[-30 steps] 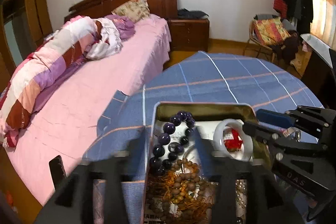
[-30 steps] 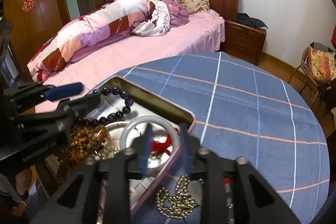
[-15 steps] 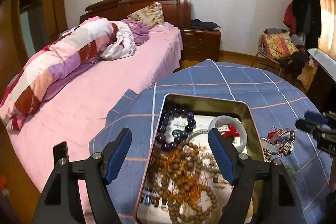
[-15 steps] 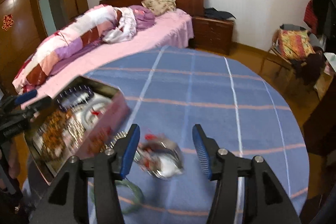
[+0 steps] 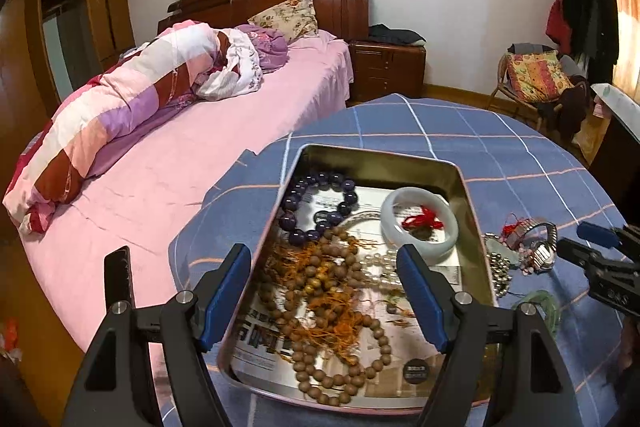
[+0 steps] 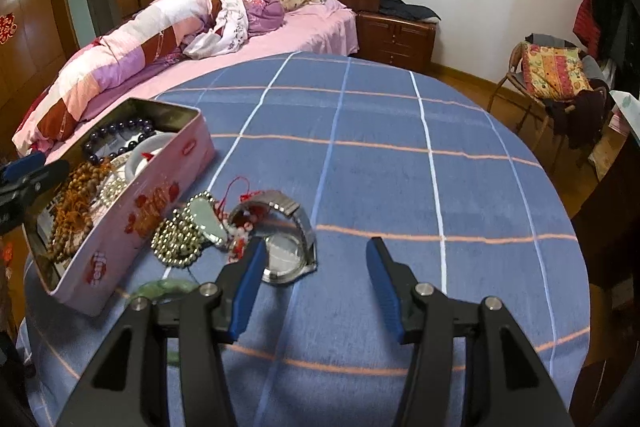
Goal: Organize jewelry
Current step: 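Grasp the silver wristwatch with right gripper while left gripper reaches toward green jade bangle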
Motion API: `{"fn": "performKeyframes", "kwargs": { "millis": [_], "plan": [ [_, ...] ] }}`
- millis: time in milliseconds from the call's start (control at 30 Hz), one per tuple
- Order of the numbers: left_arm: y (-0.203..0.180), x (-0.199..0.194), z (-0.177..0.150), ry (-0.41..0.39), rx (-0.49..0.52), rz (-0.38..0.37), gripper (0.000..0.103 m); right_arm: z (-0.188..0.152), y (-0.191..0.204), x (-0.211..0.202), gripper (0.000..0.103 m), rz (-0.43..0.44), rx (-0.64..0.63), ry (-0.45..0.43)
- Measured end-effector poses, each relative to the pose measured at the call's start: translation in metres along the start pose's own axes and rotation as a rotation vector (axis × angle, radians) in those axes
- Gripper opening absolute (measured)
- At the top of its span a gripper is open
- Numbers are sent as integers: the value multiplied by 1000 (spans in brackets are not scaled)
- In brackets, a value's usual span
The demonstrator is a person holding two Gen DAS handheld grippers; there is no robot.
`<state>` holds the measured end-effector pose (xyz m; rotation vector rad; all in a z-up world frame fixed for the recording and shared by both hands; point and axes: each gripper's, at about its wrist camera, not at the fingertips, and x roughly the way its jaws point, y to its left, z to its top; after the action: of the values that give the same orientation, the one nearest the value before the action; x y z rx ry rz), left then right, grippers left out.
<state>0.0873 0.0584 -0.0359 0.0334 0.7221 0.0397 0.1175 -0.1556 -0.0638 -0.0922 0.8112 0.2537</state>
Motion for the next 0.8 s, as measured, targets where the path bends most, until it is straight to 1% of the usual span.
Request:
{"fn": "performKeyframes", "kwargs": {
  "millis": [133,167,200,233,267,433,600,733,800],
  "plan": [
    [-10,-6,-1,-10,22,-21,75,8,-2,20,56,11,7,42],
    [-13,-8,-1,-14,28,-33,75,8,-4,23,47,28,19,57],
    [-16,-10,0,-16,34,-39,75,9,-6,24,21,50,30,60],
    [-20,-12,0,-19,43,-47,75,8,-6,23,7,57,28,60],
    [-24,-14,0,-23,54,-55,75,6,-5,22,6,45,19,61],
    [-41,-24,-1,-36,84,-91,75,-13,-15,-4,6,-33,34,26],
    [-61,-35,-6,-42,122,-139,75,-40,-38,-32,6,-47,95,11],
    [-88,-45,-16,-43,178,-183,75,-60,-45,-44,6,-40,112,22],
    [-102,-46,-22,-39,210,-192,75,-64,-43,-47,6,-35,114,21]
  ]
}}
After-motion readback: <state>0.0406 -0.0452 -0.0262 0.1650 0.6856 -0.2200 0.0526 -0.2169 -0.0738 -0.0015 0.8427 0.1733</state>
